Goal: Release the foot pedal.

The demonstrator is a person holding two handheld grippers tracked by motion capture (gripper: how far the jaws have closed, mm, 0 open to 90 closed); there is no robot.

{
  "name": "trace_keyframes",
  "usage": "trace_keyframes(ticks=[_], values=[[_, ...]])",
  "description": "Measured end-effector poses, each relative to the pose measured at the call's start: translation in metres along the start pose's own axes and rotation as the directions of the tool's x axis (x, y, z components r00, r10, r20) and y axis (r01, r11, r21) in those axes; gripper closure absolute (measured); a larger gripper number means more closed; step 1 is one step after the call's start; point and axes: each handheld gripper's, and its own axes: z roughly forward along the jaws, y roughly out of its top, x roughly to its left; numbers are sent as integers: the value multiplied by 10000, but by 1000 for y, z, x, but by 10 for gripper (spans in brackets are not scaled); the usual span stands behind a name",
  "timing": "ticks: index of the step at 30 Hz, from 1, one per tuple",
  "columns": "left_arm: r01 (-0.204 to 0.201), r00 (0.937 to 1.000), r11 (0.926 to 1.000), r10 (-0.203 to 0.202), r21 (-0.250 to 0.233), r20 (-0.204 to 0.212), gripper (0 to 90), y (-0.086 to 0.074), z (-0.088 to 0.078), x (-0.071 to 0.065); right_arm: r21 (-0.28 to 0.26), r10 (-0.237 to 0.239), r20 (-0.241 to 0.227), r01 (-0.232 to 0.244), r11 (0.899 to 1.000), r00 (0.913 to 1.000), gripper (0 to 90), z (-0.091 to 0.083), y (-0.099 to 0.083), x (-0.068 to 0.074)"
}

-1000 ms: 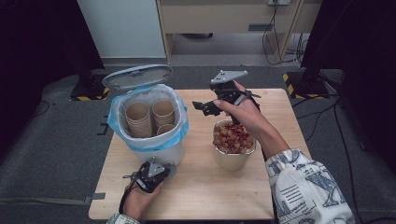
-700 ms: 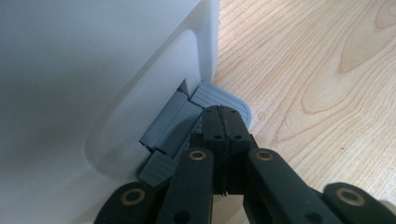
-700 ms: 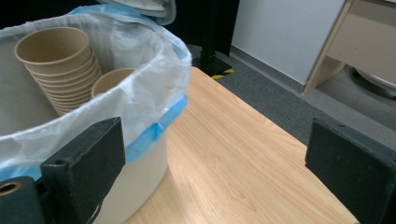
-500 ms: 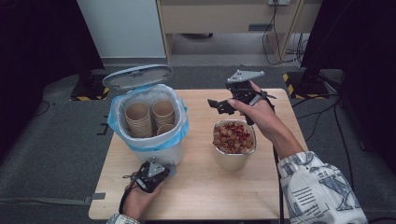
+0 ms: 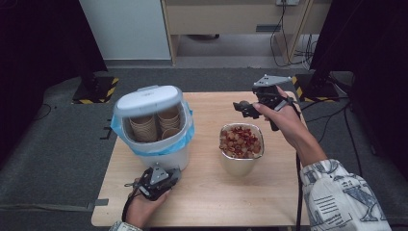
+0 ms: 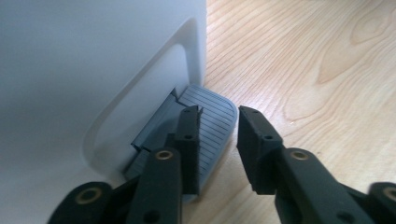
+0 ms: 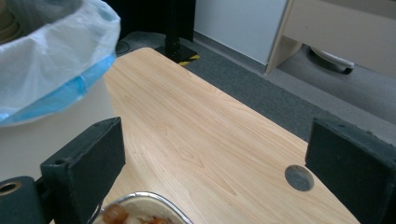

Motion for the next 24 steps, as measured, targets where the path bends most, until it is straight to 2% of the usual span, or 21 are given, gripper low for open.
trace_keyframes(ticks=[1,2,8,12,15,17,24], values=[[0,10000,10000,0,0,0,674,0,0,0,16,4,32,-4,10000,10000,52,-1,-1,-1],[94,10000,9995,-94,-289,-1,663,0,-5,0,32,19,87,-19,10000,10000,52,-2,-3,-3],[517,9987,9985,-517,-159,3,572,-4,-13,0,116,113,312,-117,9999,9994,51,-7,-12,-12],[544,9985,9985,-544,-92,-41,524,-6,-15,-1,127,213,436,-218,9997,9988,51,-10,-15,-17],[691,9976,9976,-692,-90,-8,486,-7,-19,-1,115,214,480,-220,9997,9986,51,-12,-17,-19],[784,9968,9968,-786,-162,-129,461,-8,-22,0,71,262,561,-267,9996,9981,51,-15,-18,-23],[1147,9934,9933,-1148,-101,-29,397,-12,-26,4,72,410,702,-416,9991,9967,51,-20,-23,-28]])
